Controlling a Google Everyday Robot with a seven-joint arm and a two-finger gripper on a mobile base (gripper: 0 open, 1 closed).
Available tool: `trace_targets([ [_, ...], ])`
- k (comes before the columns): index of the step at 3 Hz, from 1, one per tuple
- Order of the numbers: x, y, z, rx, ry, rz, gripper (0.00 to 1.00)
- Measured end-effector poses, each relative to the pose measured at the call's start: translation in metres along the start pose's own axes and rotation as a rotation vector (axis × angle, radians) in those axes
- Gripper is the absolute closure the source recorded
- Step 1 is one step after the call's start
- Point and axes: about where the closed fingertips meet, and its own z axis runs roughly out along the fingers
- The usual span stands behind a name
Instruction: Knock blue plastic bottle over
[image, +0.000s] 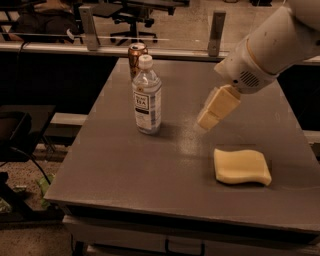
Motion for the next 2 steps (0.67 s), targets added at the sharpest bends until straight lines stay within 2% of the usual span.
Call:
trace_targets([
  [2,-0.065,-0.004,0.055,-0.044,-0.146,0.035,0.00],
])
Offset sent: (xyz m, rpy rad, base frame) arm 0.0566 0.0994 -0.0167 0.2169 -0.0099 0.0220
